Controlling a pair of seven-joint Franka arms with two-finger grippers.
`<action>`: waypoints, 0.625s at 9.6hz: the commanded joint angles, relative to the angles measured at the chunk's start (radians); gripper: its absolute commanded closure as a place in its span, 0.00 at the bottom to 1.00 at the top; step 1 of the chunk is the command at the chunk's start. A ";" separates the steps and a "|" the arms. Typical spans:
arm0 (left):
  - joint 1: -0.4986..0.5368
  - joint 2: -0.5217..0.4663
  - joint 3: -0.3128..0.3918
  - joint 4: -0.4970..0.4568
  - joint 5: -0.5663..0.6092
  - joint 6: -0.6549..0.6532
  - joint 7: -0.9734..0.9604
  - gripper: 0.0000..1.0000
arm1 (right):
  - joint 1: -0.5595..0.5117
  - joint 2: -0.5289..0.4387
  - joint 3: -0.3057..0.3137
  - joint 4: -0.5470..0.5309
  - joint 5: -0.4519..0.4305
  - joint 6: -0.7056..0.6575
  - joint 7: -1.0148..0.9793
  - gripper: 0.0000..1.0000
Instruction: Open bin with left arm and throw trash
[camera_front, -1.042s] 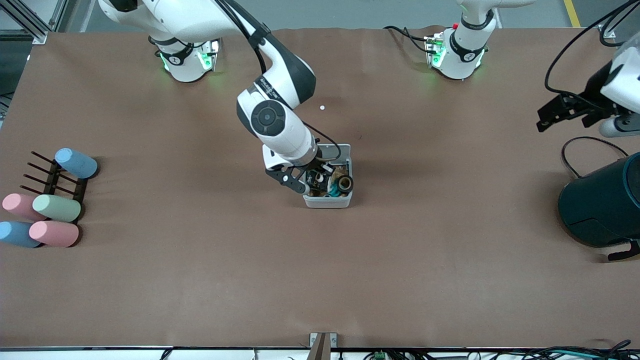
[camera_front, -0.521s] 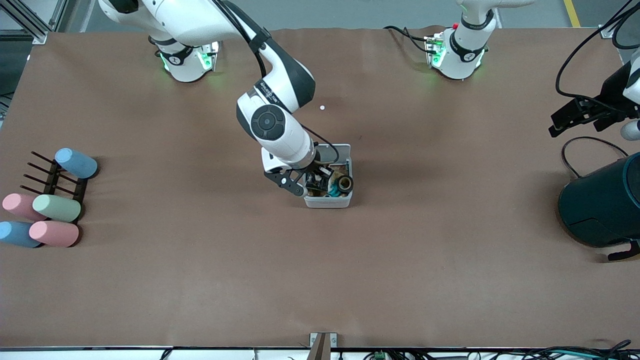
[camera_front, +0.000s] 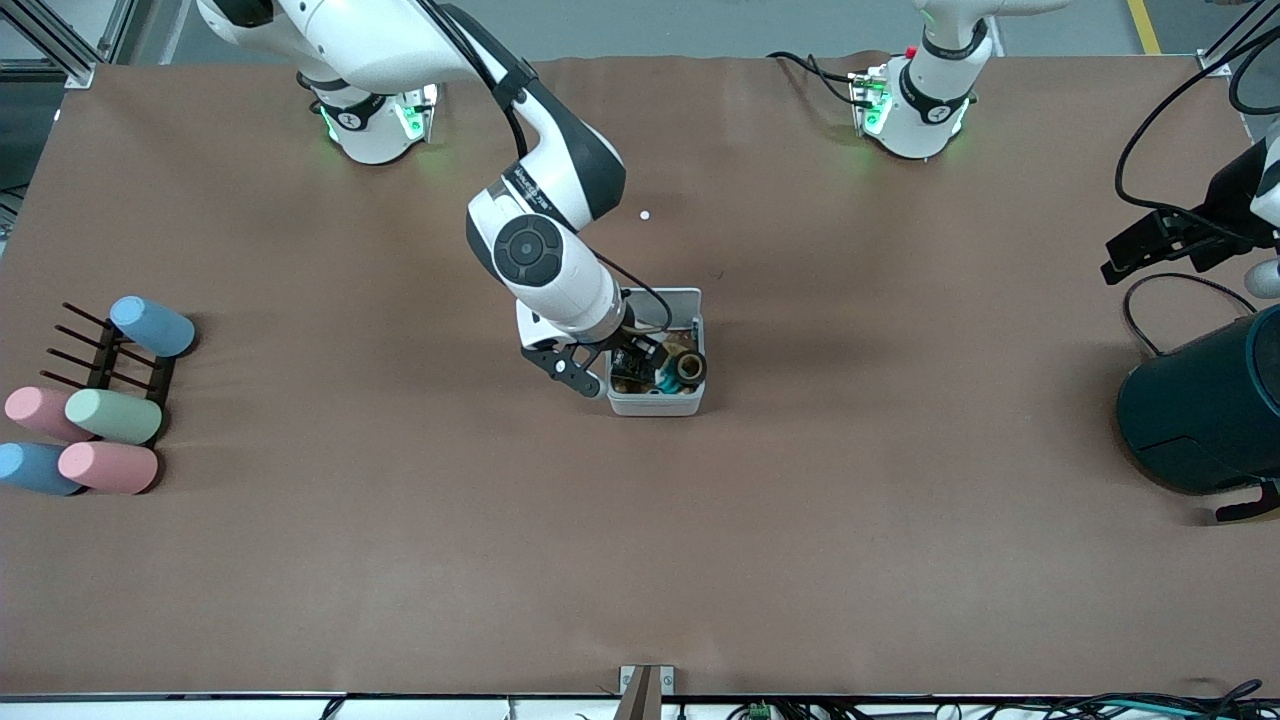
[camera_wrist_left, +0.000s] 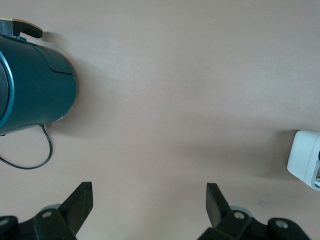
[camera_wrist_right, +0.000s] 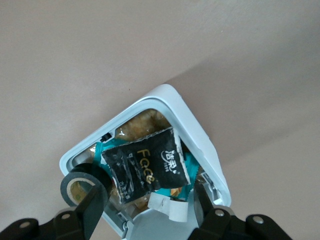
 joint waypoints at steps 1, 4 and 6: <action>-0.003 0.010 0.001 0.031 0.017 -0.026 0.014 0.00 | -0.075 -0.081 0.008 0.001 -0.010 -0.112 0.003 0.17; -0.001 0.010 0.002 0.031 0.012 -0.026 0.019 0.00 | -0.283 -0.223 0.011 -0.001 -0.035 -0.342 -0.200 0.14; -0.004 0.010 0.002 0.029 0.015 -0.026 0.016 0.00 | -0.427 -0.324 0.009 -0.002 -0.038 -0.500 -0.380 0.11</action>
